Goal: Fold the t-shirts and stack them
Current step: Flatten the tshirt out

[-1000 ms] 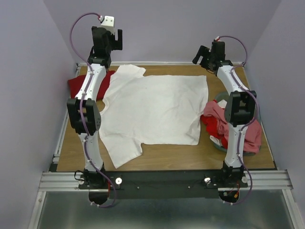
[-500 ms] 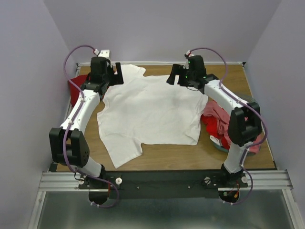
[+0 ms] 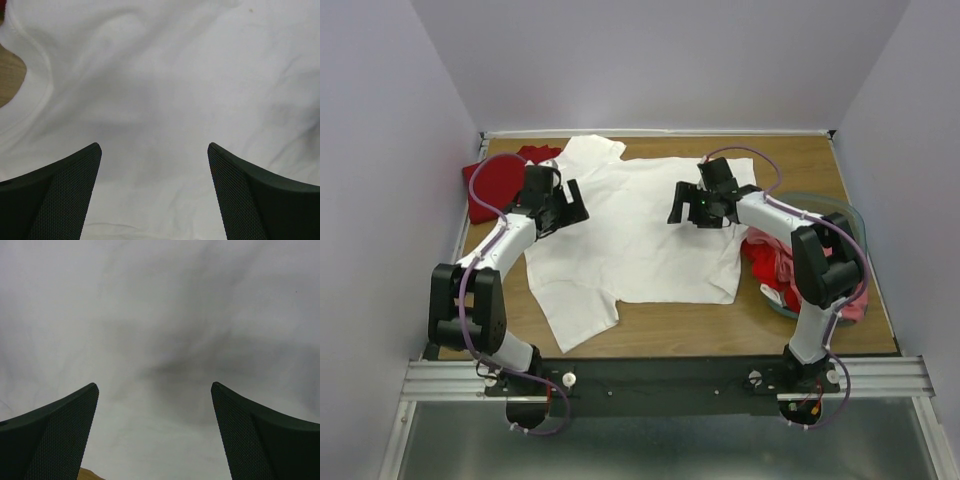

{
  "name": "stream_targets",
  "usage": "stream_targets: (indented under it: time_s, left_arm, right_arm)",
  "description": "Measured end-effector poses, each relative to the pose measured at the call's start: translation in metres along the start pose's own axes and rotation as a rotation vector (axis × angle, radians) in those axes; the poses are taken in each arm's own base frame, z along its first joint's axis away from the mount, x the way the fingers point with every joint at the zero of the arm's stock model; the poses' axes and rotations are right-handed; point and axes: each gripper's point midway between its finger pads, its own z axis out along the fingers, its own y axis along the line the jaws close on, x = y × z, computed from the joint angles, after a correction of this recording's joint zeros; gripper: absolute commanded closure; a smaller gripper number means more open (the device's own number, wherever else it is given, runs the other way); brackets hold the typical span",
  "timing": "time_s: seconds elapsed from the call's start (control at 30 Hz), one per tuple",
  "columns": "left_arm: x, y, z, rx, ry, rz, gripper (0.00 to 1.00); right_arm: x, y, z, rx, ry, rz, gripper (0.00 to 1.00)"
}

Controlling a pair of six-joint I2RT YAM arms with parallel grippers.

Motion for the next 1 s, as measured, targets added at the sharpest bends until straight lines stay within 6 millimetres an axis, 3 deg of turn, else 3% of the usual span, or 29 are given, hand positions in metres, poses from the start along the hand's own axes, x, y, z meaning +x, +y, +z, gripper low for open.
stream_targets:
  time_s: [0.33, 0.57, 1.0]
  left_arm:
    - [0.029, 0.007, 0.041, -0.022, 0.092, -0.007, 0.07]
    - [0.048, 0.000, 0.060, -0.028, 0.152, 0.006, 0.09]
    - [0.039, -0.017, 0.082, -0.073, 0.113, 0.037, 0.09]
  right_arm:
    - [0.017, -0.028, 0.016, 0.112, 0.020, 0.041, 0.00]
    - [0.013, -0.034, 0.017, 0.151, -0.007, 0.049, 0.00]
    - [-0.005, -0.040, 0.026, 0.177, -0.042, 0.093, 0.00]
